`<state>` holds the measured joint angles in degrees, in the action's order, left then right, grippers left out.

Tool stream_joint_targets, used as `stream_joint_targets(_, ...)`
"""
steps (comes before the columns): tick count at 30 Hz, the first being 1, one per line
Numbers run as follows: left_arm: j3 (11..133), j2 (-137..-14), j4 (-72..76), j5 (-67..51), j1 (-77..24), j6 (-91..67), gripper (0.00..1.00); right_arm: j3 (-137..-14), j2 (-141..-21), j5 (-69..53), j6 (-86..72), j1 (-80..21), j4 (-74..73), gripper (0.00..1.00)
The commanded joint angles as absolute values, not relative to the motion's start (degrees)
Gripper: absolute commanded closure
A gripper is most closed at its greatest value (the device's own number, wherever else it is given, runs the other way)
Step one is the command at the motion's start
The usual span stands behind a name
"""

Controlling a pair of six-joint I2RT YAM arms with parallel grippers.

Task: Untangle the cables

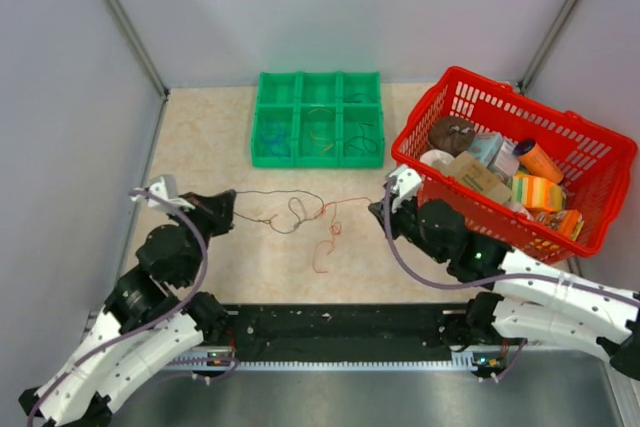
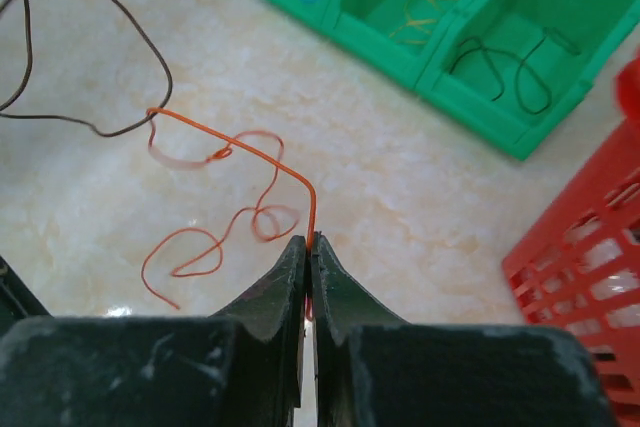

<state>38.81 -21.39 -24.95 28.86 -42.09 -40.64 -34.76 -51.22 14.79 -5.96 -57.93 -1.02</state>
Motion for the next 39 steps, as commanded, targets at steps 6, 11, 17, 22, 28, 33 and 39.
stream_joint_targets(6, 50.4, -16.4, -32.8, 52.4, -41.8, -26.6, 1.00, -42.7, -37.5, 35.4, -4.0, -58.4, -5.3, 1.00)
stream_joint_targets(11, 53.0, -13.8, -30.9, 57.3, -41.8, -21.2, 1.00, -44.8, -30.2, 44.6, -1.0, -58.4, -5.6, 1.00)
stream_joint_targets(17, 54.6, -11.3, -29.0, 61.4, -41.8, -16.2, 1.00, -46.4, -23.0, 52.8, 4.0, -58.4, -5.2, 1.00)
stream_joint_targets(22, 54.9, -9.9, -27.9, 64.2, -41.8, -14.0, 1.00, -47.1, -19.3, 53.9, 7.3, -58.4, -4.7, 1.00)
stream_joint_targets(28, 52.9, -11.6, -28.6, 57.8, -41.9, -18.5, 1.00, -51.1, -27.7, 28.7, 4.8, -58.4, -12.2, 1.00)
stream_joint_targets(33, 52.6, -17.7, -30.5, 48.4, -41.8, -24.2, 1.00, -54.4, -36.8, 11.3, 1.6, -58.4, -12.6, 1.00)
stream_joint_targets(39, 51.3, -23.4, -29.9, 41.1, -41.8, -26.9, 1.00, -50.4, -40.6, 12.7, -2.9, -58.4, -8.4, 1.00)
